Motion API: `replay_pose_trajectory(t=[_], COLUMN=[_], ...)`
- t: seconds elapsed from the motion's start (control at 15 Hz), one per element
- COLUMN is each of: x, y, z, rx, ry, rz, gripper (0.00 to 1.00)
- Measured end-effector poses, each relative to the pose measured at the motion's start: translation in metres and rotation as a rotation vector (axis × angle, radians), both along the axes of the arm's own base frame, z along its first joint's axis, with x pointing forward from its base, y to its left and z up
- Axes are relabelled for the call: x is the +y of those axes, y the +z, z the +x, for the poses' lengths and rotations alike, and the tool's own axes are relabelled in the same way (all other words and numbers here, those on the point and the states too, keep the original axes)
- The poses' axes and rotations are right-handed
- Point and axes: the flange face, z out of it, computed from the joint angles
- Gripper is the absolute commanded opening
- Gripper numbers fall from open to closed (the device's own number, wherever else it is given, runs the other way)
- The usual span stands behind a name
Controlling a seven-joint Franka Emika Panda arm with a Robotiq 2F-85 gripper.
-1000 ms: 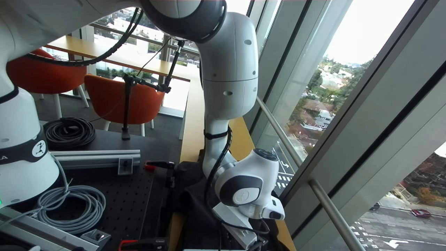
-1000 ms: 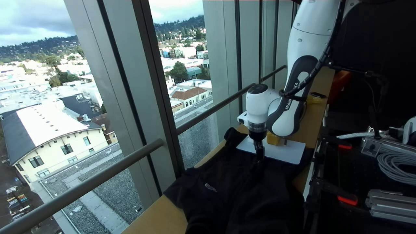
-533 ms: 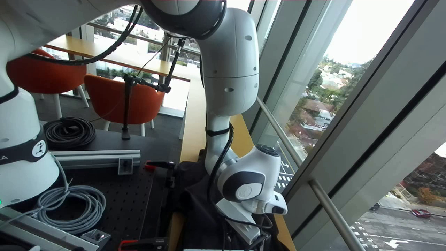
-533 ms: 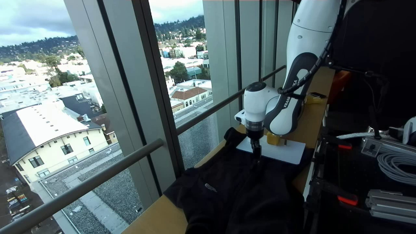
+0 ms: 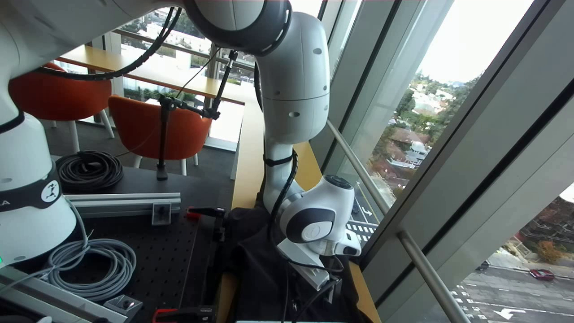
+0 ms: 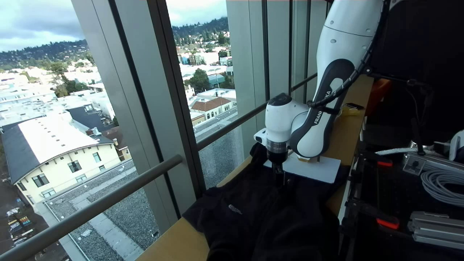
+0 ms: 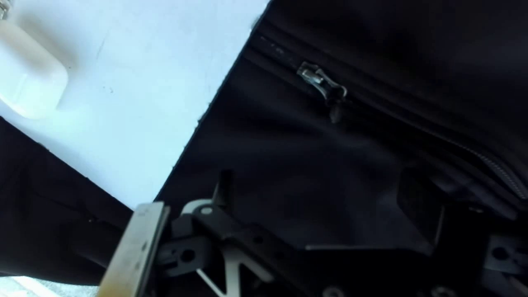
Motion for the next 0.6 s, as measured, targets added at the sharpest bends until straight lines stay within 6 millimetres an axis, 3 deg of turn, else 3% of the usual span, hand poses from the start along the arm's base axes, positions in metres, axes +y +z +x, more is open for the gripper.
replay_pose_trajectory(t=[0.33, 0.6], x=[0.016, 0.023], y=[-0.002, -0.006], z=[-0.003, -0.018], rx=[-0.001, 0.019], ry=[-0.029, -0.083], rz=[0.022, 0.043], gripper=[1.0, 1.0])
